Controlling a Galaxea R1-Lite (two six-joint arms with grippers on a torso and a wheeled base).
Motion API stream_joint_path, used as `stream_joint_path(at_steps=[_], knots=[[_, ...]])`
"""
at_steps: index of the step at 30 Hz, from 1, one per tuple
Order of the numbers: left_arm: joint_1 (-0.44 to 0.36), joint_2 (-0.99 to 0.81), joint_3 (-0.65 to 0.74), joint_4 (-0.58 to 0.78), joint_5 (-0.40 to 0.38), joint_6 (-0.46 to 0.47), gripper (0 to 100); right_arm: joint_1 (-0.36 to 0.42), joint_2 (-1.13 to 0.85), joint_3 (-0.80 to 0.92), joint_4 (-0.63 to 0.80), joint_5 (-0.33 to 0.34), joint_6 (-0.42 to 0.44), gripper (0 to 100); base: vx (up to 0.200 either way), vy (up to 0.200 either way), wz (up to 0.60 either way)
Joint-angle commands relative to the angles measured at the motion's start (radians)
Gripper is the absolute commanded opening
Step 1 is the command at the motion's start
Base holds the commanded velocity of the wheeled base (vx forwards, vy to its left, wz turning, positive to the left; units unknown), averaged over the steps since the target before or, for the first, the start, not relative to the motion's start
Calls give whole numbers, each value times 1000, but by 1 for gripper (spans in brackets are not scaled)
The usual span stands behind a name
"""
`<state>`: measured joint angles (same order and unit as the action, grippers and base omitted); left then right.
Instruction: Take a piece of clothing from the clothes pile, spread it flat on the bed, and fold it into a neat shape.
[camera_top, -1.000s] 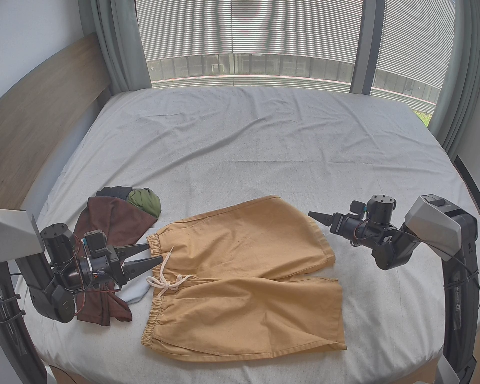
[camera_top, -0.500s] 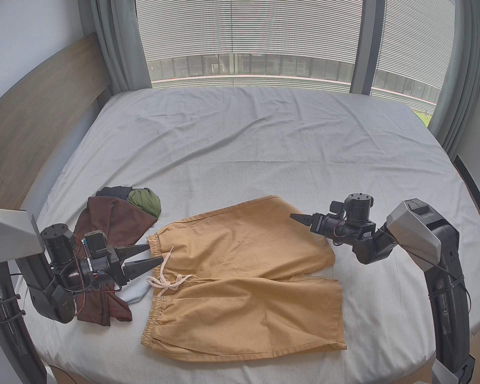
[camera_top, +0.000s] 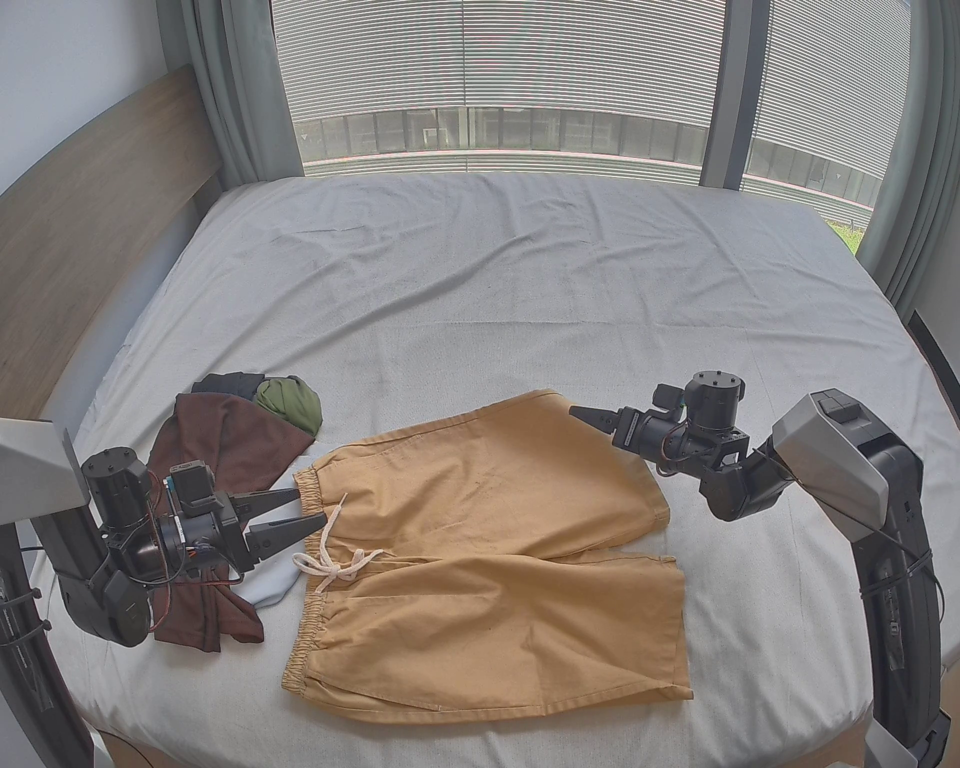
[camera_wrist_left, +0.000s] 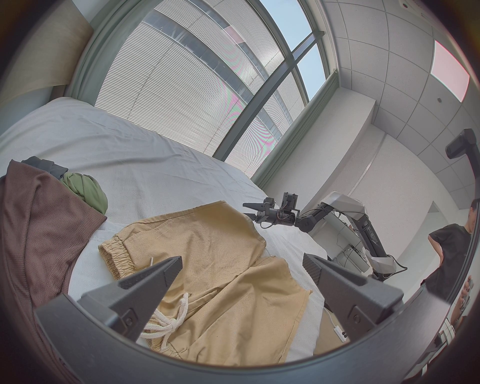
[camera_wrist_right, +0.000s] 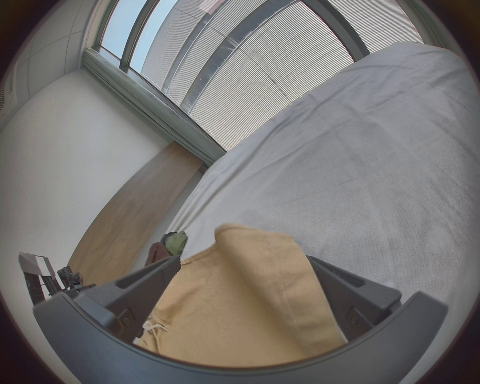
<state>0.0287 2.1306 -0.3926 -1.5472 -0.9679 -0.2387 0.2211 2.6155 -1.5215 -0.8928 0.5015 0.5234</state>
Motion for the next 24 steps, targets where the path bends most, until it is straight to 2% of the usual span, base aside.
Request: stream_joint_path(at_steps=[1, 15, 24], knots=[[0, 2, 0, -1, 0, -1, 100, 6, -58, 6, -8, 11, 10, 100, 0, 0, 0], [0, 2, 0, -1, 0, -1, 100, -9, -84, 44, -84, 17, 49, 100, 0, 0, 0], [7, 0, -2, -1, 0, -1, 100, -88, -123, 152, -161, 15, 47, 100, 0, 0, 0]])
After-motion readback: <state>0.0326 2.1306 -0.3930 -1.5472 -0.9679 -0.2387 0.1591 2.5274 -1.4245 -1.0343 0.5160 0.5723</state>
